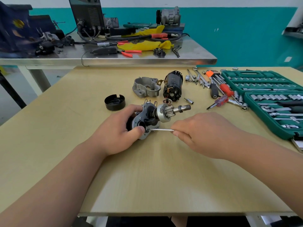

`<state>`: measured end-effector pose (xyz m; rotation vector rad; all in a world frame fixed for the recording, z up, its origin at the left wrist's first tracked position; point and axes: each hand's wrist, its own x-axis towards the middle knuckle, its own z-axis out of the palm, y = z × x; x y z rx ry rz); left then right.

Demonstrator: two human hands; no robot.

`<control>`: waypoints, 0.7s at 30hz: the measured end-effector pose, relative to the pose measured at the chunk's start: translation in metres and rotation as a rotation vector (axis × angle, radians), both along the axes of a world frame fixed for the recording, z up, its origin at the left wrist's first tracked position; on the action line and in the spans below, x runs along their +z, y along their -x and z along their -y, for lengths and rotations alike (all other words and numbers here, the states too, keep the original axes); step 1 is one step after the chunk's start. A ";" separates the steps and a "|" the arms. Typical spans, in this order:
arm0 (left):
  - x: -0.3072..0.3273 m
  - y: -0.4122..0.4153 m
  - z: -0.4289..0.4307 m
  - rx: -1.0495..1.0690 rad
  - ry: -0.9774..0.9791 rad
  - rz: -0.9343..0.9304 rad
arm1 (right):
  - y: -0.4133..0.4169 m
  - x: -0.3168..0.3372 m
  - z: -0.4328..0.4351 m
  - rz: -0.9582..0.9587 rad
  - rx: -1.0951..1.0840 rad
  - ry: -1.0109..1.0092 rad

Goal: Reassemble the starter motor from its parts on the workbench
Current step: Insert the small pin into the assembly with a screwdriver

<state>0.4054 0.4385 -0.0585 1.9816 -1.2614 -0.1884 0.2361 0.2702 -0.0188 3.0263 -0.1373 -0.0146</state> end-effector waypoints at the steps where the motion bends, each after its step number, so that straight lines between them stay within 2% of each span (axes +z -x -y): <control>1: 0.000 0.000 0.000 0.002 -0.003 0.002 | 0.001 0.000 0.001 0.007 0.002 0.000; 11: 0.002 0.002 0.000 0.005 0.004 0.000 | -0.002 0.001 0.001 0.005 0.006 -0.030; 16: 0.003 0.003 0.000 0.008 0.004 0.009 | -0.009 0.007 0.004 0.087 0.028 -0.063; 19: 0.003 0.004 0.000 0.010 0.004 0.020 | -0.011 0.011 0.005 0.022 -0.057 -0.357; 21: 0.003 0.005 -0.001 0.011 0.004 0.027 | -0.014 0.010 0.006 -0.028 -0.218 -0.765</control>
